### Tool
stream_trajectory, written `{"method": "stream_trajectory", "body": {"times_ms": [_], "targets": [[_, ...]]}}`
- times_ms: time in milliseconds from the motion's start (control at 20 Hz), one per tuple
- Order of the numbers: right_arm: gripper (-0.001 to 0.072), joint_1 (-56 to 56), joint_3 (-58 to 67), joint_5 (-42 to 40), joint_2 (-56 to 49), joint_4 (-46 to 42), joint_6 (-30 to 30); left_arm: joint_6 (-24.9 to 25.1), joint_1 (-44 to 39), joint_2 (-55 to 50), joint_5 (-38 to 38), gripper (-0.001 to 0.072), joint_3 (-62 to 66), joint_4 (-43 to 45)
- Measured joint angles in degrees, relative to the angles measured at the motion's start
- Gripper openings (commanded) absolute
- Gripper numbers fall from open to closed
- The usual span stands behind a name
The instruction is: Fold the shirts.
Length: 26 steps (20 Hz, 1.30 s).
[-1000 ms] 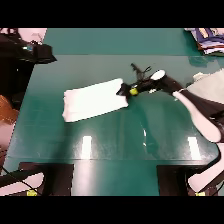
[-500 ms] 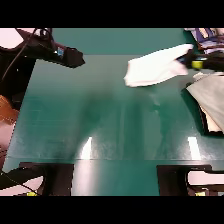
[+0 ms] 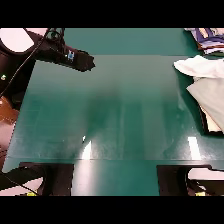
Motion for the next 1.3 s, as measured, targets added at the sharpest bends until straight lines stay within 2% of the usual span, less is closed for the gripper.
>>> {"method": "stream_trajectory", "body": {"times_ms": [300, 600, 800, 1000, 1300], "targets": [[0.0011, -2.03, 13.53, 1.22, -0.22, 0.11, -0.07, -1.05, -0.11, -0.15, 0.11, 0.0027, 0.0, -0.15], [0.0011, -6.51, 23.93, 12.48, 1.07, -0.87, -0.04, -1.25, -0.13, -0.15, 0.04, 0.0027, 0.0, -0.15], [0.0011, -10.71, 25.53, 20.57, 3.41, -8.46, 1.11, -1.29, -0.13, -0.15, -0.07, 0.0027, 0.0, -0.17], [0.0013, -15.04, 21.84, 27.98, 6.1, -14.01, 1.88, -1.27, -0.13, -0.15, -0.42, 0.0027, 0.0, -0.17], [0.0015, -21.62, 4.17, 32.7, 15.04, -19.32, 2.12, -1.01, -0.13, -0.15, -0.59, 0.0027, 0.0, -0.15]]}}
